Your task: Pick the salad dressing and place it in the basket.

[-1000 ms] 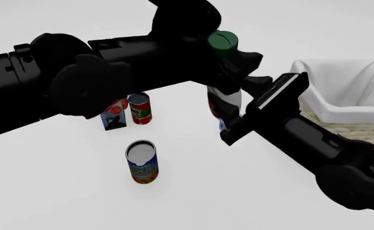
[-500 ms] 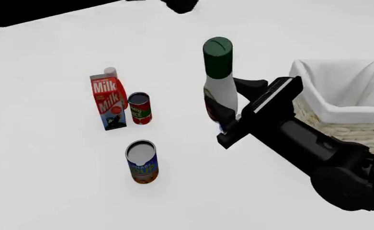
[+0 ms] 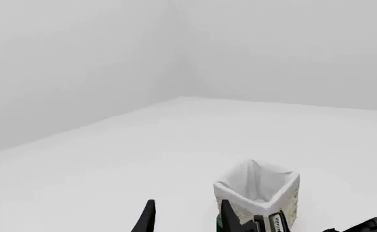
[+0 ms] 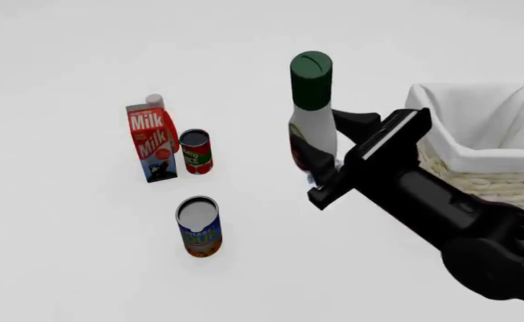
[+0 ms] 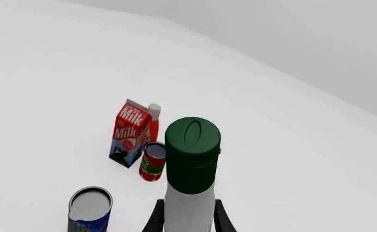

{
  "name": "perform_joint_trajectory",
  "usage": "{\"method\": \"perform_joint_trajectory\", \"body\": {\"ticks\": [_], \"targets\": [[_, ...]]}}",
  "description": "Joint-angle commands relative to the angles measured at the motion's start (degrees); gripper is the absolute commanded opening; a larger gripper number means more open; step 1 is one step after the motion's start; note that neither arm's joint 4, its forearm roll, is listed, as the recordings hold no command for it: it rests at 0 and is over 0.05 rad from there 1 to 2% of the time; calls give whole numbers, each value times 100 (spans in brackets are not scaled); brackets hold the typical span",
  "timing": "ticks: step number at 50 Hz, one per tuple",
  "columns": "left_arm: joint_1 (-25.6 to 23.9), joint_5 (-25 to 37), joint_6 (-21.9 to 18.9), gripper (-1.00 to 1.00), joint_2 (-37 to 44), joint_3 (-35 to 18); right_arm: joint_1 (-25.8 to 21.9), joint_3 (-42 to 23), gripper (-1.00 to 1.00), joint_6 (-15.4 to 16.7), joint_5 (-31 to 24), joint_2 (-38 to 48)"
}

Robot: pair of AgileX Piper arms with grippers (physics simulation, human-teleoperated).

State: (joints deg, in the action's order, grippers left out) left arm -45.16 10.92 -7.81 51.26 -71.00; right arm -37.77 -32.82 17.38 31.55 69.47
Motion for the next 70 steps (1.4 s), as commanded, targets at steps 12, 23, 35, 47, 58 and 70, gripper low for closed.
{"method": "perform_joint_trajectory", "body": {"ticks": [12, 23, 35, 47, 58, 70], "targets": [[1615, -1328, 322, 100, -1056, 2573, 170, -40, -100, -88, -289, -680], [2048, -1856, 443, 100, -1346, 3597, 340, -117, -100, -76, -575, -1162], [2647, -2373, 536, 100, -1698, 4594, 771, -435, -100, -52, -1110, -1731], [3218, -3164, 623, 100, -2138, 5670, 1239, -593, -100, -71, -1303, -1950], [3650, -3888, 594, 100, -2316, 6514, 1662, -742, -100, -133, -1337, -2103], [3935, -4519, 702, 100, -2222, 7097, 2155, -810, -100, -214, -1292, -2067]]}}
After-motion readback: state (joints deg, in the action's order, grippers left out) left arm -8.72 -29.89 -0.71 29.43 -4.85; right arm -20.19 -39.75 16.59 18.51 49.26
